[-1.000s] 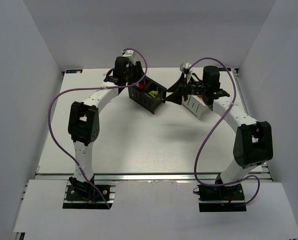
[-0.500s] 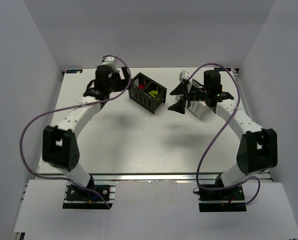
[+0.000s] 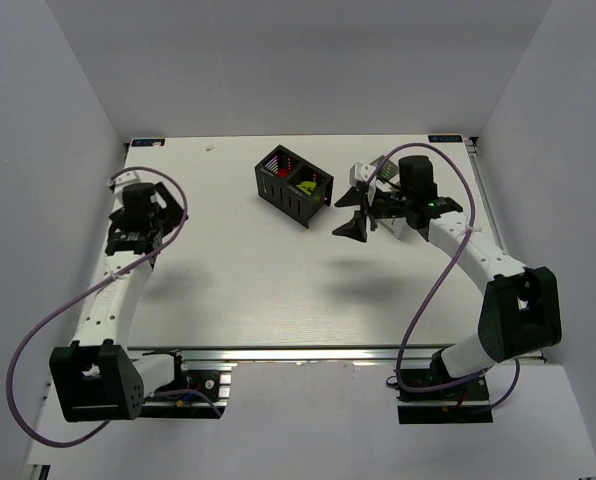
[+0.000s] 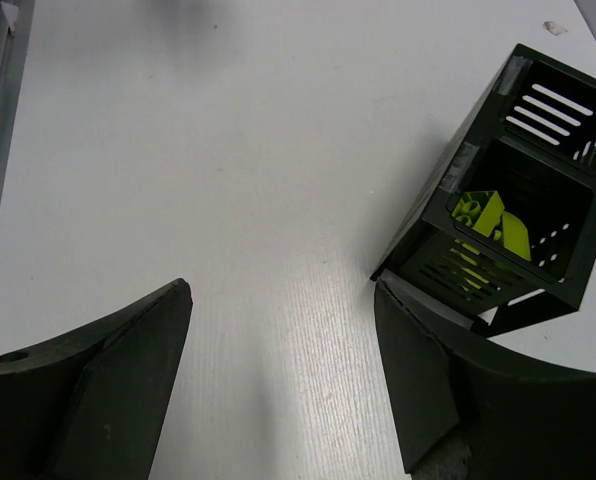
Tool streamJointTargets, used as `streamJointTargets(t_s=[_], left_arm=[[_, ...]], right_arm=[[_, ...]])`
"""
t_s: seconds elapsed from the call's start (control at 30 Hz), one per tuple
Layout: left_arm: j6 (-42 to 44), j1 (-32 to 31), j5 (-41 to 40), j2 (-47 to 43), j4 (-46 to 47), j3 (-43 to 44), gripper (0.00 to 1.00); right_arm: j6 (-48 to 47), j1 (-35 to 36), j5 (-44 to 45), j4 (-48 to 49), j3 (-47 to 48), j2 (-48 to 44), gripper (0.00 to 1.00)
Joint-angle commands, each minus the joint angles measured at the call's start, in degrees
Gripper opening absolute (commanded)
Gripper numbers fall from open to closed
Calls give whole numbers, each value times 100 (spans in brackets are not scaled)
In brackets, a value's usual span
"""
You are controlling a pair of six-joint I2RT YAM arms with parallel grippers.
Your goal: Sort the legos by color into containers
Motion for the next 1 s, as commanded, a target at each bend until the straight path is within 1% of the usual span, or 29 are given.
streamJointTargets(t_s=[0.0,0.07,0.17,0.23,0.27,0.3,0.37,0.4,0.47,0.53,0.57,0.6,0.83,0.97], left_arm=[[-123,685,-243,-179,-551,-127,98],[-88,1088,-7,66,-683,-127,98],[157,1274,21,435,-850,39,97],[570,1441,687,866,-772,110,92],[711,1616,933,1015,-754,154,87],[973,1670,1205,1312,-727,259,86],[1317,1706,1313,1587,-683,391,84],[1675,1706,1322,1710,-683,531,82],[2238,1706,1069,1956,-666,637,81],[2547,1706,666,2088,-613,743,81],[2671,1697,620,2150,-569,761,81],[3003,1706,567,2229,-551,796,81],[3515,1706,672,2888,-7,919,81],[3954,1706,882,3204,160,1252,81]], right_arm=[[-27,94,17,-23,-97,-101,77],[8,121,35,-5,-123,-110,76],[26,147,26,-31,-115,-110,76],[26,147,26,-49,-106,-119,77],[26,156,17,-58,-97,-110,77],[26,156,17,-75,-97,-110,78],[-9,156,8,-110,-88,-127,78],[-18,147,8,-145,-88,-127,78],[-53,156,8,-163,-97,-136,78],[-80,147,0,-224,-97,-154,79],[-141,147,-9,-268,-80,-154,79],[-167,156,-18,-312,-71,-145,80],[-475,156,-36,-743,245,22,82],[-467,156,-141,-893,535,285,82]])
